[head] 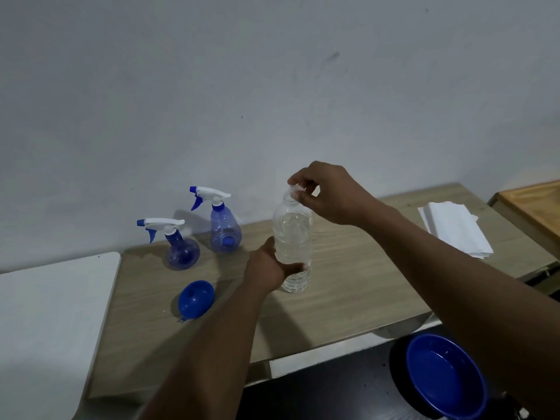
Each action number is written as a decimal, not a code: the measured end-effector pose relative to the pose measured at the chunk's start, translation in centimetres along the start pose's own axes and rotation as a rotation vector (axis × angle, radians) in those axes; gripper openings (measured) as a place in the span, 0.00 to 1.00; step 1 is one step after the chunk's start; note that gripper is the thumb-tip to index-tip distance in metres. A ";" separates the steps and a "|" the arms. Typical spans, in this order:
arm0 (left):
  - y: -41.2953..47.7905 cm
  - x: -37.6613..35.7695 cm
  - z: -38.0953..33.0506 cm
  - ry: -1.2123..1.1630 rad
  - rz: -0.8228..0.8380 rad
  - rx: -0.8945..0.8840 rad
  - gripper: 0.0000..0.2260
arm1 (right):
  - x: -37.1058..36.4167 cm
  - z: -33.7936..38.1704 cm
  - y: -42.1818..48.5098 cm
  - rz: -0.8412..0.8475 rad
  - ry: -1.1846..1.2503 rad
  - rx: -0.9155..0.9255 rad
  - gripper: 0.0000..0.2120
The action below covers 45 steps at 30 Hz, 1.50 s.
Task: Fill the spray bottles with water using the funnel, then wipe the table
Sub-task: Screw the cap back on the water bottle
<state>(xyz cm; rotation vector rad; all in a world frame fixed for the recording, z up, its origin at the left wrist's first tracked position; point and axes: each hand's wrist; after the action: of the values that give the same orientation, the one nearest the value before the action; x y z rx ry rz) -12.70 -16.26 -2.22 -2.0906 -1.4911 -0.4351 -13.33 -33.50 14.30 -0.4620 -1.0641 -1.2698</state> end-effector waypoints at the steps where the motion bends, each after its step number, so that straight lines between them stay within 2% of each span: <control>1: -0.1 0.1 -0.1 0.013 0.000 0.001 0.45 | -0.1 0.1 0.1 0.024 -0.037 0.016 0.12; 7: -0.3 0.3 -0.8 0.031 0.033 0.005 0.43 | -0.1 1.1 1.4 0.162 -0.238 0.020 0.14; 12: -0.1 0.4 -1.0 0.079 0.039 0.013 0.41 | -0.1 2.2 2.8 0.186 -0.509 -0.046 0.22; 16: -0.1 0.5 -1.4 0.133 0.055 0.011 0.40 | 0.2 2.4 3.2 0.236 -0.546 -0.025 0.22; 21: -0.3 0.4 -1.2 0.114 0.038 0.005 0.40 | -0.6 2.3 3.0 0.192 -0.718 -0.033 0.26; 25: -0.4 0.5 -1.0 0.106 0.037 -0.012 0.43 | -1.3 2.0 2.6 0.090 -0.805 -0.081 0.32; 27: -0.4 0.5 -1.0 0.100 0.034 -0.017 0.44 | -0.9 1.4 2.7 0.104 -0.752 -0.051 0.33; 29: -0.3 0.5 -0.9 0.094 0.042 -0.016 0.44 | -0.7 0.6 2.7 0.190 -0.666 0.029 0.30; 31: -0.3 0.5 -0.8 0.089 0.054 -0.019 0.45 | -0.8 0.2 2.5 0.192 -0.661 0.079 0.26; 35: 0.0 0.4 -0.6 0.091 0.074 -0.028 0.42 | -1.9 0.1 2.5 0.066 -0.726 0.018 0.26; 38: 0.1 0.3 -0.6 0.086 0.075 -0.018 0.40 | -3.0 -0.5 1.9 -0.034 -0.654 -0.042 0.25; 40: 0.1 0.4 -0.6 0.074 0.081 -0.008 0.40 | -4.2 -0.9 1.0 -0.102 -0.557 -0.071 0.23; 45: -0.6 1.6 1.0 0.151 0.136 0.007 0.47 | -7.4 -1.1 -0.5 -0.283 -0.148 -0.169 0.17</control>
<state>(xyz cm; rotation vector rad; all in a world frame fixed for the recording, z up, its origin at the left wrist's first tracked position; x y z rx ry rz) -12.77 -14.28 -1.97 -2.0882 -1.2552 -0.5220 -12.88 -30.56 7.46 -0.5549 -1.1812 -1.6041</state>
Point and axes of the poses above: each hand's wrist, its own y-axis towards the middle knuckle, its own x-axis out of the back of the hand, z = x × y, and after that the axes turned 5 degrees about z, right-handed
